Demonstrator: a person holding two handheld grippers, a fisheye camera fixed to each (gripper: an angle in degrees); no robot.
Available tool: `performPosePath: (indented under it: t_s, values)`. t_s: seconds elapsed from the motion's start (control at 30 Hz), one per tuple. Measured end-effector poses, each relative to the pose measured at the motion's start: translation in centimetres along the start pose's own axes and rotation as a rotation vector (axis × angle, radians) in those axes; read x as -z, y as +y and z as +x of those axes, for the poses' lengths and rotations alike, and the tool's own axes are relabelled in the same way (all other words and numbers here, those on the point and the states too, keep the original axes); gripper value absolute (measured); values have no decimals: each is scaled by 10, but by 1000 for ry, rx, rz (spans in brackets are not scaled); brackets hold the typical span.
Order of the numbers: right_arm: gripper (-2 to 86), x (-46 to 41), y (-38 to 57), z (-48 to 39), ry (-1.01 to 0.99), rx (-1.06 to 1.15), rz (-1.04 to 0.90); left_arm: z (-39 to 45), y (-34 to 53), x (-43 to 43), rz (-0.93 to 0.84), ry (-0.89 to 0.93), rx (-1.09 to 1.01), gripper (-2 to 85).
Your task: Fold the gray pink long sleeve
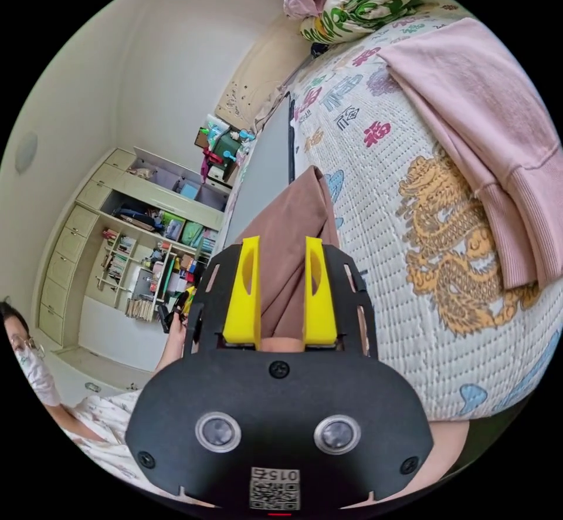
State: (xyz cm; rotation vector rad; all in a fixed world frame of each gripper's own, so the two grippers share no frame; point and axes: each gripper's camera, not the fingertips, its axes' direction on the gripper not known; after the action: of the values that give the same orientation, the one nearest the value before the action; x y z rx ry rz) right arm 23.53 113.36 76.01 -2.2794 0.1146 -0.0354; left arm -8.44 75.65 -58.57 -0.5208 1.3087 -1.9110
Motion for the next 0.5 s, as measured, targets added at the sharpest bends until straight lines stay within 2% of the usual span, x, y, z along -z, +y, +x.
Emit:
performPosePath:
  t_s: [0.13, 0.27, 0.4, 0.5]
  values:
    - [112, -33, -41, 4, 77, -22, -11, -17, -18, -47, -116, -37, -2, 116]
    - [37, -61, -69, 6, 75, 11, -115, -24, -30, -67, -165, -21, -12, 60]
    - [6, -62, -86, -1, 105, 52, -141, -15, -46, -70, -230, 18, -106, 32]
    - [-1, -62, -98, -8, 128, 76, -132, -9, -67, -52, -181, 66, -136, 22]
